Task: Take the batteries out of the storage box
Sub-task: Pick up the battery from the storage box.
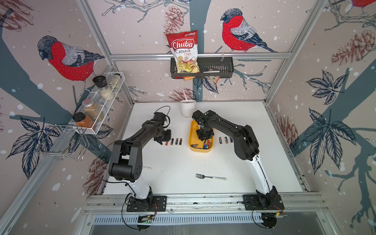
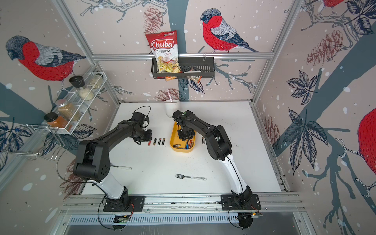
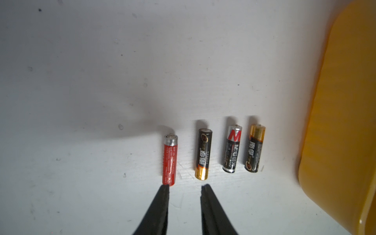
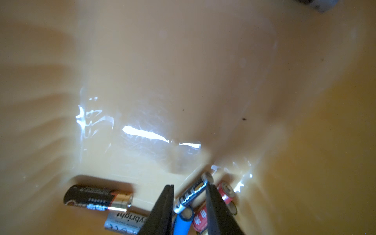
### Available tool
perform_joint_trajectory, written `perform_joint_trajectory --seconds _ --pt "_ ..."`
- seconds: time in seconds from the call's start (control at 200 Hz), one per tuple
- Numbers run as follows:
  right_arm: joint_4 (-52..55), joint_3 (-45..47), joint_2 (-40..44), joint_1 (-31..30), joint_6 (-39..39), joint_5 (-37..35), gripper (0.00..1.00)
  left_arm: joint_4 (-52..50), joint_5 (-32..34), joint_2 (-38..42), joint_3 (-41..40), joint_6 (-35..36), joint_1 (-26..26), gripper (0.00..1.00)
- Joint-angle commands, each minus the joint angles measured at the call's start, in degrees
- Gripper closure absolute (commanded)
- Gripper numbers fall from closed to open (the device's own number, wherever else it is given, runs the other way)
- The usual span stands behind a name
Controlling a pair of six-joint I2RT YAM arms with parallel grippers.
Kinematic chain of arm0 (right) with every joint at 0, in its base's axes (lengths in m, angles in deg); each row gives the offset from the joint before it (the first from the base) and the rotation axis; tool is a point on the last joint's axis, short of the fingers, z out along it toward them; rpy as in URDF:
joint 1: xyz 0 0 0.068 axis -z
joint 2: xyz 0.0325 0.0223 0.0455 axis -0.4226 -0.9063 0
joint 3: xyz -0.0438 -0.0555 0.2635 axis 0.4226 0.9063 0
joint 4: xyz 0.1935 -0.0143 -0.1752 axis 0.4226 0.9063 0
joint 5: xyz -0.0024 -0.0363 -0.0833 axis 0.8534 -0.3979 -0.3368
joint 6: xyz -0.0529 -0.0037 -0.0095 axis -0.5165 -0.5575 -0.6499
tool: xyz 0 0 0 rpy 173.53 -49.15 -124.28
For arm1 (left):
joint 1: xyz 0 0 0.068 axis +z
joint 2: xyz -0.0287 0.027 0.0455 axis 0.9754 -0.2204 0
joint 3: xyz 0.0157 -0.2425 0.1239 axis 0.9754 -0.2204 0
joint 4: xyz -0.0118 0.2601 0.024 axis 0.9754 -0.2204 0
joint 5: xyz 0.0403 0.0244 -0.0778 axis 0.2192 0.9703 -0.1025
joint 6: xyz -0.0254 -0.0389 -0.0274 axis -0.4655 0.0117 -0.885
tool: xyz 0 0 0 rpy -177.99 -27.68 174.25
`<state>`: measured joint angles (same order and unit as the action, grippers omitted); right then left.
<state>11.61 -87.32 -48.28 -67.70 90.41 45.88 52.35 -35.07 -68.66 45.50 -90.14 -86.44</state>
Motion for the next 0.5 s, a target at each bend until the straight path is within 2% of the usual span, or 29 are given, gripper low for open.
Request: perform_joint_trajectory --seconds 0.0,0.225,0.495 --pt "0.97 1.06 0.15 -0.02 0.8 -0.7 0.66 0.03 -0.58 0.08 0.31 -0.19 -0.1 0.69" --pt "0.03 2.27 -0.11 -0.02 0.41 1.06 0.68 -0.11 -0.54 -0.19 0.49 -0.1 -0.13 0.69" --pt "-1.07 2.21 -0.44 0.07 -0.1 2.75 0.77 -0.38 -0.2 0.05 0.46 -0.01 -0.15 0.69"
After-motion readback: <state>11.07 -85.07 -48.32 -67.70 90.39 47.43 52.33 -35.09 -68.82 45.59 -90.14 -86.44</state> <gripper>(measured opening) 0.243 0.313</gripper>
